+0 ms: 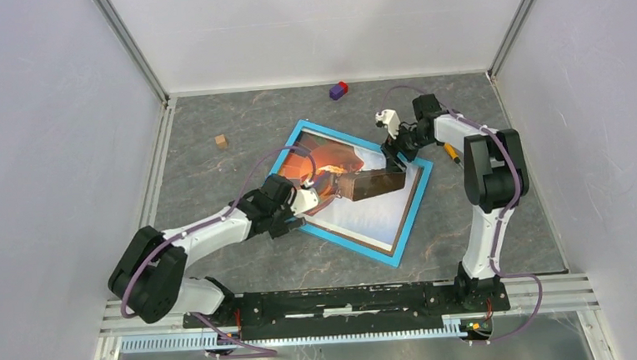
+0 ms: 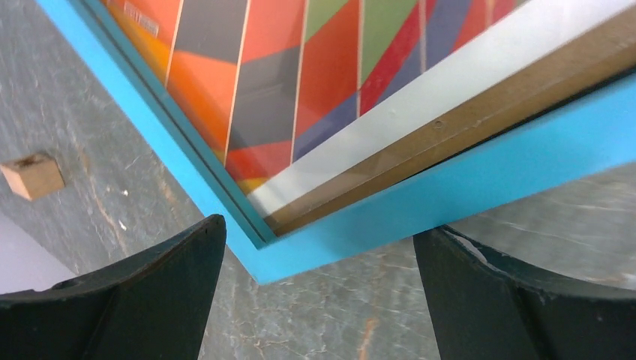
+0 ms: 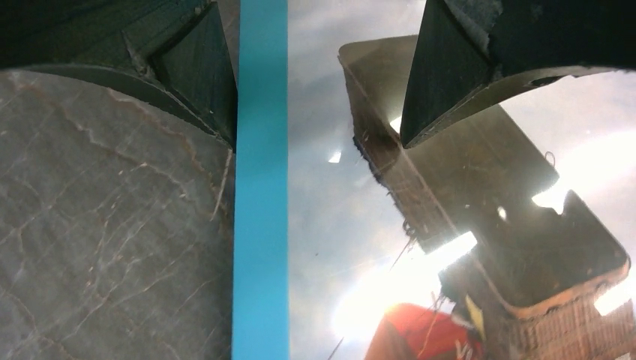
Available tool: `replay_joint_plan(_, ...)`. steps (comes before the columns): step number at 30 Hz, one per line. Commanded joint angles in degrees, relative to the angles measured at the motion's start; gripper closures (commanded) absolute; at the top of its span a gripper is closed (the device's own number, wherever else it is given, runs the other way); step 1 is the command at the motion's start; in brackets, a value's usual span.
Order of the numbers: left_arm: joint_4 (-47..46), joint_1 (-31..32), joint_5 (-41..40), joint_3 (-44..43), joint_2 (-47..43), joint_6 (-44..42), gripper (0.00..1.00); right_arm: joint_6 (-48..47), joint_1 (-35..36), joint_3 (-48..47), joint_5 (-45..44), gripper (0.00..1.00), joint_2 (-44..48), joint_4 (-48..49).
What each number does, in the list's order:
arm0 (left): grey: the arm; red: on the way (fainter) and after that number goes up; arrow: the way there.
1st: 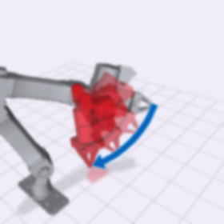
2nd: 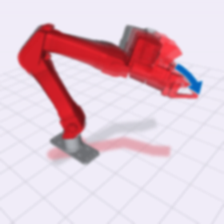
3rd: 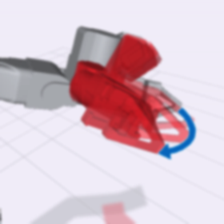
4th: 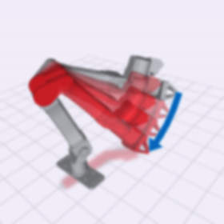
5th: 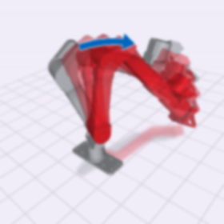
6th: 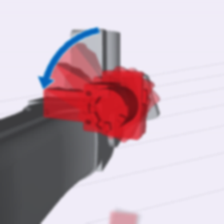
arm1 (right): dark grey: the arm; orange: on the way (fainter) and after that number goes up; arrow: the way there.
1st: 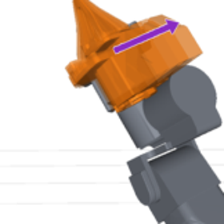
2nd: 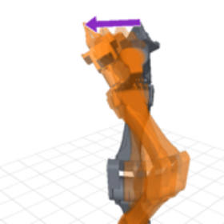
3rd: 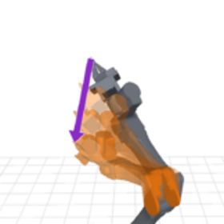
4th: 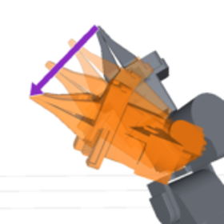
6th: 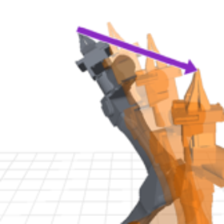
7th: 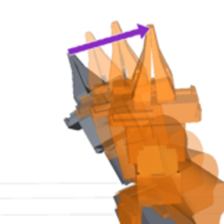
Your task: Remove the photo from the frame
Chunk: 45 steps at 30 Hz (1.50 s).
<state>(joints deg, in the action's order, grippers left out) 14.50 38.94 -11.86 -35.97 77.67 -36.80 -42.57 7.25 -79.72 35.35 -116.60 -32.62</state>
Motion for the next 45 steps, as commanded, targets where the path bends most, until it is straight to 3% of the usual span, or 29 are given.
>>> replay_joint_plan(1,-2.73,-5.98,3.58,-2.08,4.40,-2.39,0.00,2.82,1.09,8.96,4.12,0.19,1.87,-6.63)
replay_joint_plan(15,-3.87,-16.85,9.21,-12.49,15.49,-0.26,0.00,15.47,1.32,38.18,15.49,0.20,20.30,5.10)
replay_joint_plan(34,1.29,-20.39,16.60,-24.38,23.56,7.54,0.00,16.84,8.29,42.46,24.14,0.17,20.61,2.97)
replay_joint_plan(41,7.58,-26.64,24.37,-24.91,18.05,14.34,0.00,19.88,2.02,37.96,20.84,0.17,24.92,3.53)
replay_joint_plan(45,9.87,-31.20,29.84,-23.12,14.07,18.66,0.00,23.64,0.91,37.02,13.62,0.17,28.22,7.63)
